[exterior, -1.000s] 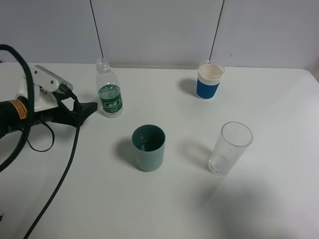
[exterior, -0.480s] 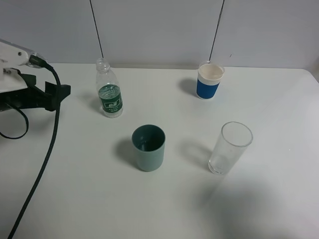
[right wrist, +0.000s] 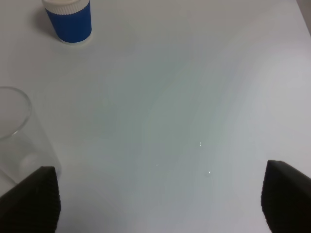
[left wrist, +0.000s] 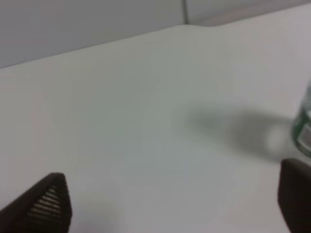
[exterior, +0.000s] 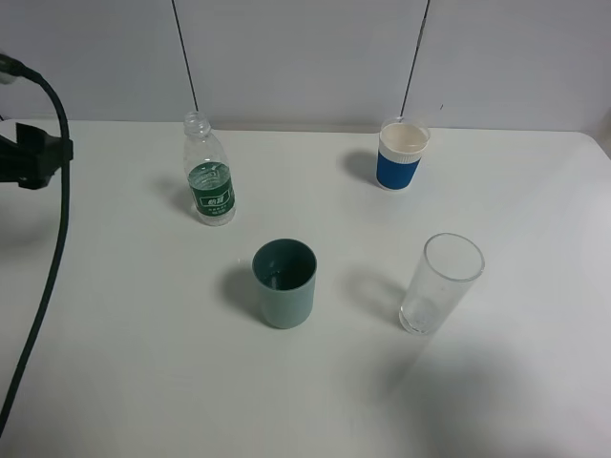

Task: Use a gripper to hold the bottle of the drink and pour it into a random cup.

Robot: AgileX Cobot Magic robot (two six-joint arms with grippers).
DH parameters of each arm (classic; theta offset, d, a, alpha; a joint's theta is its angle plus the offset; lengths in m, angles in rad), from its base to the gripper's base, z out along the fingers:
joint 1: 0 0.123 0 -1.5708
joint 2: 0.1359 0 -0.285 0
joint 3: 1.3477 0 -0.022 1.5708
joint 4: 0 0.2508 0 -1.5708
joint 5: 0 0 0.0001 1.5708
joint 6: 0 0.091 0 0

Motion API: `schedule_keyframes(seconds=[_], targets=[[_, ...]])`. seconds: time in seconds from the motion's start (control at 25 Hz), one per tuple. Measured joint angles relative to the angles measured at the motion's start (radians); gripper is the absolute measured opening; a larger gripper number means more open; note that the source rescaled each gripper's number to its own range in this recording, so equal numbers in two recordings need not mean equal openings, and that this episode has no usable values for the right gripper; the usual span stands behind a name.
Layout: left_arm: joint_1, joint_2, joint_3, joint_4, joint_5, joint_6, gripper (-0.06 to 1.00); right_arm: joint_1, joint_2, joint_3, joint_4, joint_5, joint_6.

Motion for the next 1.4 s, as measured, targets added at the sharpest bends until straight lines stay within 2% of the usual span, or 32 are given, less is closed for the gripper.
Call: schedule_keyframes(seconds=[0.16, 0.52, 1.04, 1.4], targets=[[0.000, -0.073, -0.072, -0.018, 0.163, 0.001, 0.71, 0.000, 0.000, 0.000, 0.000, 0.000, 0.000], [0.000, -0.233, -0.171, -0.152, 0.441, 0.004, 0.71, 0.000, 0.000, 0.000, 0.000, -0.001, 0.000], [0.000, -0.582, -0.178, -0.164, 0.806, 0.004, 0.71, 0.000, 0.000, 0.000, 0.000, -0.001, 0.000], [0.000, -0.758, -0.179, -0.204, 0.990, 0.027, 0.71, 0.000, 0.000, 0.000, 0.000, -0.001, 0.000]])
